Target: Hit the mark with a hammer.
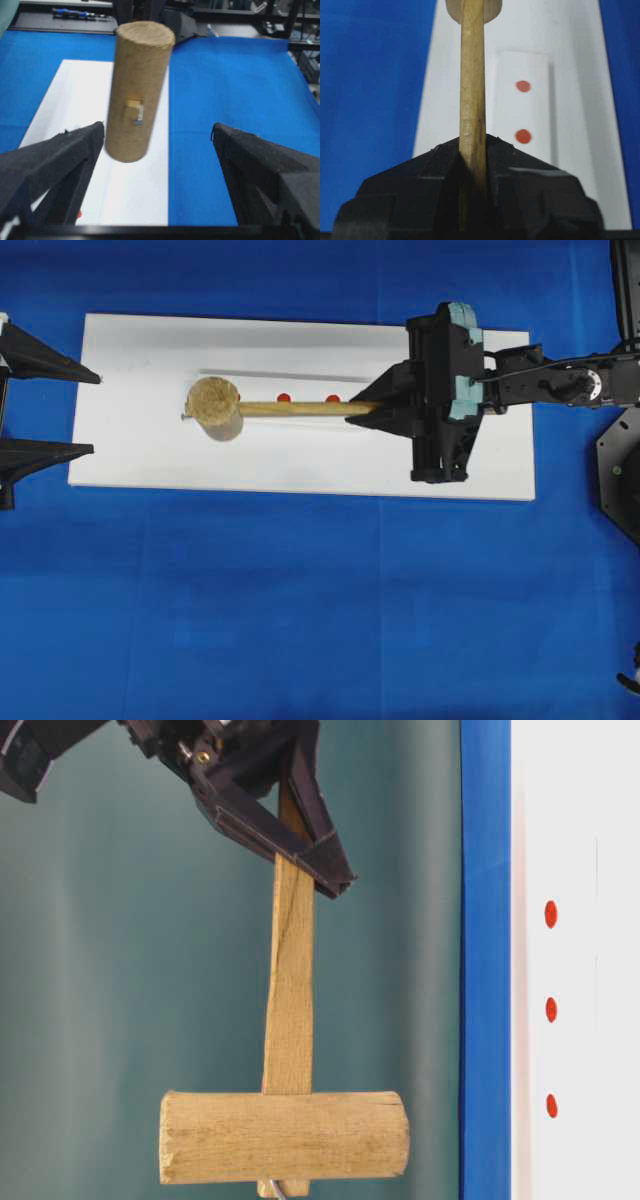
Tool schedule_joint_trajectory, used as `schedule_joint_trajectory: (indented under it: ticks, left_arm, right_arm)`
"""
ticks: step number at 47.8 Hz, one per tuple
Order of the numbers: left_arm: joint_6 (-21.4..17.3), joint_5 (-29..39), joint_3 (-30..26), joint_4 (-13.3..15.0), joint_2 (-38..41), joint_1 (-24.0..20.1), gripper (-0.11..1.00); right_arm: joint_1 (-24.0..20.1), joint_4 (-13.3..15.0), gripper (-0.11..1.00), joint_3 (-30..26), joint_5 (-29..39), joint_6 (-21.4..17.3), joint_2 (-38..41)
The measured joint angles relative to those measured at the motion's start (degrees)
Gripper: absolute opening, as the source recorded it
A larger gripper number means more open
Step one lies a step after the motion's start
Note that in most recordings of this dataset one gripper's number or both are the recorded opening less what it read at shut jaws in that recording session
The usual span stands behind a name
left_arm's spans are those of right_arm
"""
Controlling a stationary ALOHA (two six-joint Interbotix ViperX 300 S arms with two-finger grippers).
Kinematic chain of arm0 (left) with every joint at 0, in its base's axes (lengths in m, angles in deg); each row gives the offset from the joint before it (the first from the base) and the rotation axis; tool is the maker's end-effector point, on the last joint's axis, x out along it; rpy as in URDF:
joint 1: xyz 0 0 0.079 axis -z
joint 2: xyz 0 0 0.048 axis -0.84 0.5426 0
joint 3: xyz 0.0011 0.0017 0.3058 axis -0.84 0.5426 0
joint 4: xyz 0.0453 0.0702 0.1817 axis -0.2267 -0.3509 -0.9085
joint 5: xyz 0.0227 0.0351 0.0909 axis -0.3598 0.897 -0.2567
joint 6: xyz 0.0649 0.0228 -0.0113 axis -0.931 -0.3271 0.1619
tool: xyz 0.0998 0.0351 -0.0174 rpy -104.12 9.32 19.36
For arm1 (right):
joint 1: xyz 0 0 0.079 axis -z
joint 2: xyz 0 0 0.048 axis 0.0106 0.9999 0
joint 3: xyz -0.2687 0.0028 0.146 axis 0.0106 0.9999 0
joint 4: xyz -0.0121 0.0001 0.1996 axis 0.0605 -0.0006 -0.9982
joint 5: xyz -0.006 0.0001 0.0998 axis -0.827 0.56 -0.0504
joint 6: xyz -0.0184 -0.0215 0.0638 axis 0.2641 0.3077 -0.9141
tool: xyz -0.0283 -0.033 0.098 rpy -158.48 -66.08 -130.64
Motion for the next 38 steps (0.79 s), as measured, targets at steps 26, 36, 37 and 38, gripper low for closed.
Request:
schedule_joint_trajectory:
  ticks: [26, 36, 37, 38]
  left_arm:
    - [-0.1, 0.0, 0.2, 0.0, 0.4, 0.0, 0.85]
    - [-0.1, 0.0, 0.2, 0.0, 0.4, 0.0, 0.85]
    - [-0.1, 0.0, 0.2, 0.0, 0.4, 0.0, 0.85]
    - [-0.1, 0.0, 0.2, 0.0, 0.4, 0.0, 0.85]
  right_arm:
    - [3.0, -0.1, 0.02, 0.0, -3.5, 0.0, 1.1]
    - [3.0, -0.4, 0.02, 0.0, -3.6, 0.0, 6.2]
    - [3.0, -0.6, 0.02, 0.0, -3.6, 0.0, 7.1]
    - [3.0, -0.9, 0.02, 0.0, -3.6, 0.0, 7.9]
